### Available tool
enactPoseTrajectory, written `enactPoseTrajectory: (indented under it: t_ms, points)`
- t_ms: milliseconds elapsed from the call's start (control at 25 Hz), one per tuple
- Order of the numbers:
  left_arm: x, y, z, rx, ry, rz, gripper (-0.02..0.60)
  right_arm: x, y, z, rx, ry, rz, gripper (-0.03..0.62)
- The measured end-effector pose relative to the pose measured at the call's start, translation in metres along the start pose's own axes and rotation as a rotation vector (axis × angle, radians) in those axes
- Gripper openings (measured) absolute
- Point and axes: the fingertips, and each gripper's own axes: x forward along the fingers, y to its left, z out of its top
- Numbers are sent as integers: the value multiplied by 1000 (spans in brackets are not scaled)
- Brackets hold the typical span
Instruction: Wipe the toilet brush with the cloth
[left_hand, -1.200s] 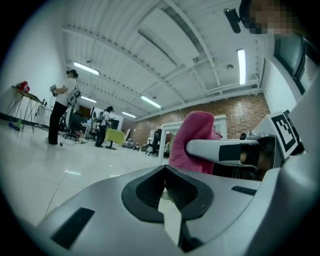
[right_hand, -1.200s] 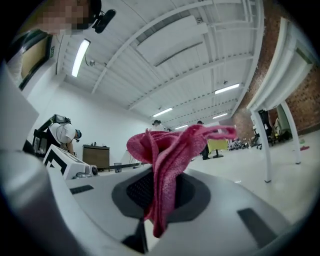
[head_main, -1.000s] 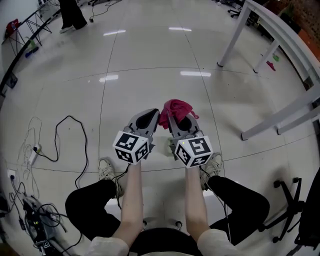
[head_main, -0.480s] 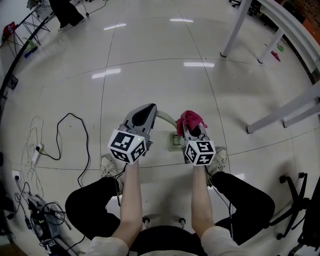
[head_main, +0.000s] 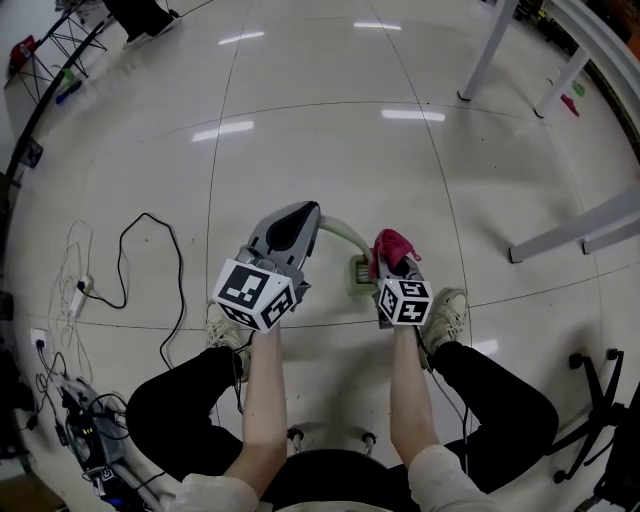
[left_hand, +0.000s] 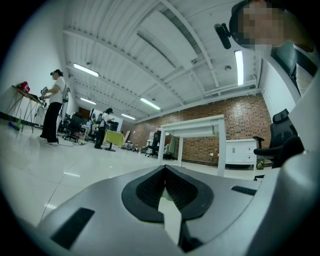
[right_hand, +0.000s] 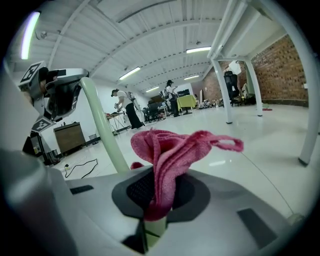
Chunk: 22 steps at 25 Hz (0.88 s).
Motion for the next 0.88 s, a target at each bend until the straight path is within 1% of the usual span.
enactPoseTrajectory:
  t_ms: [80, 120, 200, 280, 320, 400, 480, 560, 600, 720, 800, 880]
  points:
    - [-1, -1, 1, 2, -2, -2, 5, 0, -3, -2, 1, 2, -19, 32]
    - [-1, -2, 1, 5, -2, -1, 5, -3, -4, 1, -9, -4, -49, 32]
    - [-4, -4, 0, 4, 1, 4, 5, -23, -5, 11, -18, -46, -148, 32]
    - [-8, -6, 0, -3, -2, 8, 5, -55, 4, 19, 22, -105, -230, 32]
    - [-9, -7, 0, -8, -5, 10, 5, -70, 15, 19, 42, -120, -240, 32]
    - [-13, -8, 0, -13, -8, 15, 5, -85, 46, 6, 79, -111, -196, 32]
    - [-16, -9, -1, -15, -4, 18, 5, -82, 74, -16, 187, -70, -131, 32]
    - [-17, -9, -2, -18, -1, 17, 5, -71, 85, -39, 320, -13, -112, 32]
    - [-17, -10, -2, -18, -1, 16, 5, -65, 86, -48, 366, 18, -119, 32]
    - [-18, -10, -1, -13, -7, 16, 5, -46, 84, -69, 455, 111, -165, 32]
    - [-18, -11, -1, -16, -16, 18, 5, -39, 77, -74, 514, 144, -200, 32]
    - [-18, -12, 0, -14, -21, 17, 5, -34, 68, -71, 546, 156, -227, 32]
